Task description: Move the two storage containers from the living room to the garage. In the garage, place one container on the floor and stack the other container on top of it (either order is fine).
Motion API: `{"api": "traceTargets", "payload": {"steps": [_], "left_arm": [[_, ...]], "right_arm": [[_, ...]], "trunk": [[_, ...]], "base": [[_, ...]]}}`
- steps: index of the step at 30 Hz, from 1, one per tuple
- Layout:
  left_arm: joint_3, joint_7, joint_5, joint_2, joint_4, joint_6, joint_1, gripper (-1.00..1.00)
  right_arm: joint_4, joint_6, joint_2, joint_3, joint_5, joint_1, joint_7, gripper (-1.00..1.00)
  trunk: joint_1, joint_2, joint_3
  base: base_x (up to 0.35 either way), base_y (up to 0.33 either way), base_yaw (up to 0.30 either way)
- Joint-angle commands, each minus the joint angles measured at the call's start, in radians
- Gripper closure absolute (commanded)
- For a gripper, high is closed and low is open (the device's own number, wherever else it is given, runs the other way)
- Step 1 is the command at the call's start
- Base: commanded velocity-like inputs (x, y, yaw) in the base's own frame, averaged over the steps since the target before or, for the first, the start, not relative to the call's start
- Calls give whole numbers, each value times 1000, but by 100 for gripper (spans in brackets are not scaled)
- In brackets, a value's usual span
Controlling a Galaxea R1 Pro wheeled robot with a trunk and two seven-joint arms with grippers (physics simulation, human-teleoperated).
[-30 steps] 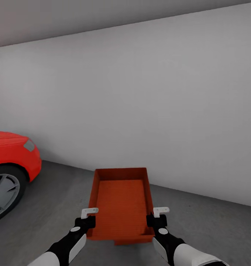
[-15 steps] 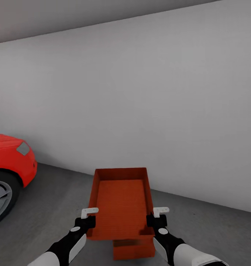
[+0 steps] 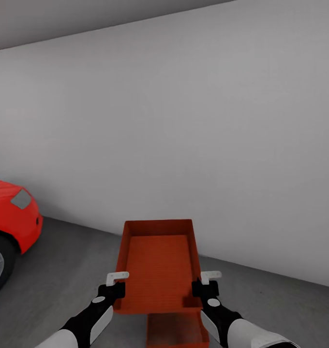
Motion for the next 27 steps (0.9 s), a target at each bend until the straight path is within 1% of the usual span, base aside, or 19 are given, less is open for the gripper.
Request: {"api": "traceTargets", "payload": {"steps": [1, 21, 27], "left_arm": [[15, 47, -9, -5, -5, -3, -1, 100], [15, 48, -9, -5, -5, -4, -1, 100], [15, 48, -9, -6, -10, -4, -1, 100]], "right_arm": [[4, -7, 1, -38, -20, -1, -11, 100], [4, -7, 1, -38, -20, -1, -11, 100], [4, -7, 1, -38, -20, -1, -11, 100]], "trunk": [[1, -1, -2], [1, -1, -2], [1, -1, -2]], "base": [[322, 0, 0], [321, 0, 0], [93, 0, 0]]}}
